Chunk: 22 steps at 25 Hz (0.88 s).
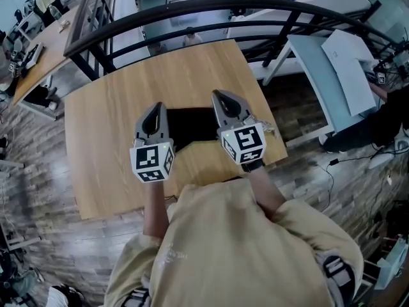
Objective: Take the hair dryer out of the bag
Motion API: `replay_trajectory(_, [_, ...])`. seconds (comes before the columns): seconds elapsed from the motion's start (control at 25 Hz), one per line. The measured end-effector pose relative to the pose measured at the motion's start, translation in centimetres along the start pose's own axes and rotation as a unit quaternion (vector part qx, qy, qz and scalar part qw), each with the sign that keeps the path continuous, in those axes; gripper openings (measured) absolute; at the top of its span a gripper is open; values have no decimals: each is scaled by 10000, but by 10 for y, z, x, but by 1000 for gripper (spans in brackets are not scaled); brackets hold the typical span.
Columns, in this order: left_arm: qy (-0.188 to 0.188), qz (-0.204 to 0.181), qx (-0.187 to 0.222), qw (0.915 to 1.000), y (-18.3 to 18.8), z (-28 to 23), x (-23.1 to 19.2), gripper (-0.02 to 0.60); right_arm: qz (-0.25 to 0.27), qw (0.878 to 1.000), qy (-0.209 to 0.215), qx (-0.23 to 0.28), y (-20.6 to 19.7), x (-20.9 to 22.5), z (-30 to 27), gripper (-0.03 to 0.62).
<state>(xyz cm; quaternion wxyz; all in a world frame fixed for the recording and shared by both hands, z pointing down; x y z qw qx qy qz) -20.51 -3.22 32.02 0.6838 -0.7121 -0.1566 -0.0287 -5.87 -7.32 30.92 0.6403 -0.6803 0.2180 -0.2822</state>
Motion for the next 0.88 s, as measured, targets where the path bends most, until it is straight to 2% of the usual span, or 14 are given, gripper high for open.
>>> replay_trajectory(0.2, [13, -78, -5, 10000, -1, -6, 3, 11, -63, 10000, -35, -48, -5, -1, -5, 14])
replay_trajectory(0.48, [-188, -159, 7, 9997, -7, -5, 10, 12, -153, 9999, -3, -37, -9, -5, -12, 14])
replay_trajectory(0.88, [-310, -90, 9, 9995, -4, -26, 16, 12, -53, 9999, 111, -3, -7, -4, -25, 14])
Point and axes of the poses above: the fingertips, and each gripper's own axes: z backward along the fingers, x to its right, y out of its top, the point moved 1 cm from there along z, backward along the fingers, and after that the axes turned 13 degrees about -z, right-handed, at the moved point
